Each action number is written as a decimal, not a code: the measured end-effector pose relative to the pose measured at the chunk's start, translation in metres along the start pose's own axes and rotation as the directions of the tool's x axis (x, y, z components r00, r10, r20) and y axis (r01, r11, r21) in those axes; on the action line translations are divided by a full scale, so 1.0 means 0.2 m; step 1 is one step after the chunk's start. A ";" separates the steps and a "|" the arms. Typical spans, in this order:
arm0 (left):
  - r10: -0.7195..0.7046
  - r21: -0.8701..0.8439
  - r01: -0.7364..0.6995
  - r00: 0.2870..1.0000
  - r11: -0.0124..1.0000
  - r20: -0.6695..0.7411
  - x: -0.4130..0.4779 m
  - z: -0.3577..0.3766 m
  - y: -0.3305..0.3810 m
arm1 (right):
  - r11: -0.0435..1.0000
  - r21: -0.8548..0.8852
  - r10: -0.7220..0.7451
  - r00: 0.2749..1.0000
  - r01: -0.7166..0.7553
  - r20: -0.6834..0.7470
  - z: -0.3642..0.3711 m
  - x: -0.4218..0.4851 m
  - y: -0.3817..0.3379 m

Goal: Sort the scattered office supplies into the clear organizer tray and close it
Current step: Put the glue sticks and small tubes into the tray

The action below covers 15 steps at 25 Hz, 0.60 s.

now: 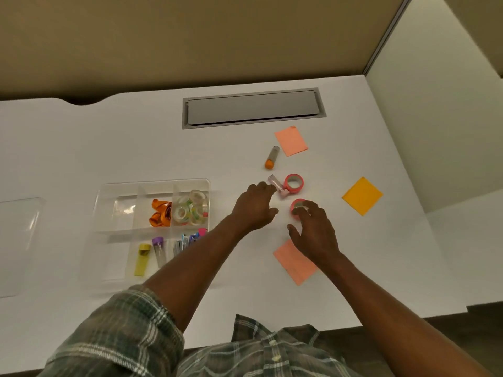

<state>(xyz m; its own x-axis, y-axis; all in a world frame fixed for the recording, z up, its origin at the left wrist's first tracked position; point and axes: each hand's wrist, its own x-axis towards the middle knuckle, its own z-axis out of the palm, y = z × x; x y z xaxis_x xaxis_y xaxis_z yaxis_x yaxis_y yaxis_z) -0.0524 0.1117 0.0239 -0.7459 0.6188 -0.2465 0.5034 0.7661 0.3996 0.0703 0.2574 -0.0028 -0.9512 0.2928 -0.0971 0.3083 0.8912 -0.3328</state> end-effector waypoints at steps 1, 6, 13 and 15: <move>0.003 0.043 -0.004 1.000 0.999 0.013 0.05 0.02 0.02 | 1.000 0.009 -0.001 1.000 0.001 0.008 -0.01 0.00 0.03; -0.019 0.215 -0.002 0.995 0.977 0.096 0.18 0.15 0.05 | 0.999 0.025 -0.032 0.999 0.031 0.038 -0.08 0.11 0.14; 0.102 0.367 -0.059 0.990 0.929 -0.099 0.06 0.22 0.07 | 0.988 0.032 -0.152 0.988 0.151 0.016 -0.15 0.46 0.05; 0.132 0.366 -0.080 0.984 0.927 -0.120 0.00 0.24 0.07 | 0.981 -0.007 -0.191 0.980 0.192 0.055 -0.14 0.58 -0.03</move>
<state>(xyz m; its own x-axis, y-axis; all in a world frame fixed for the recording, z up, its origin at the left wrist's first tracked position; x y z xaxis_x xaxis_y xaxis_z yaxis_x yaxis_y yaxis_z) -0.0253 0.1312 -0.0135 -0.7200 0.6889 -0.0834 0.6858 0.7248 0.0668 -0.0415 0.2967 0.0140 -0.9917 0.0976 -0.0832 0.1203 0.9330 -0.3391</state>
